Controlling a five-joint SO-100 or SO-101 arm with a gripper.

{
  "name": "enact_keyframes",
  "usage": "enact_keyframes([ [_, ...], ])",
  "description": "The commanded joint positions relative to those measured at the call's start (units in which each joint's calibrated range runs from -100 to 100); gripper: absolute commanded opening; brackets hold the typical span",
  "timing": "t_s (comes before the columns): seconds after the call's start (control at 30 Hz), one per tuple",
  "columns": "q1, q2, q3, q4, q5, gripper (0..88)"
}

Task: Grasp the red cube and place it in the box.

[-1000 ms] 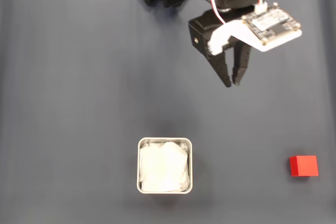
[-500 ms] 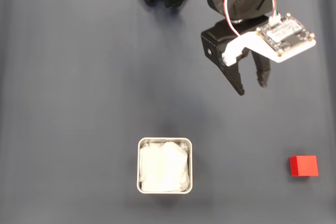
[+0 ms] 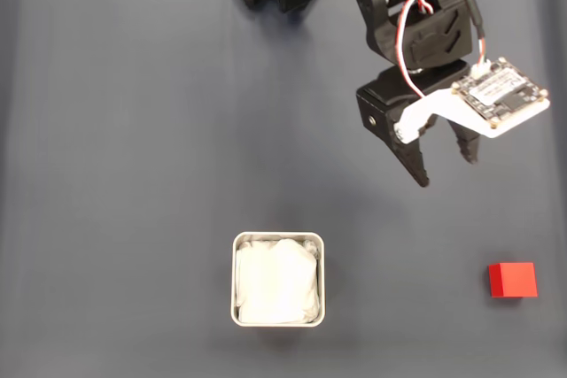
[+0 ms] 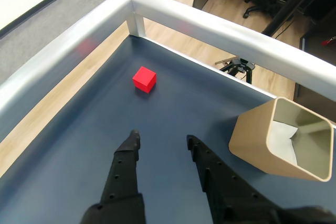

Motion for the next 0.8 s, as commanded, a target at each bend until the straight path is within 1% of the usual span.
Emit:
enact_keyframes([
  [0.0,-1.09,1.13,-4.15,-2.26,0.54,22.9],
  [0.27,-2.09,6.33,-8.16,-2.43,-0.05,25.8],
  [0.77,-3.15,15.43,-13.45,-6.93,-0.68,31.1],
])
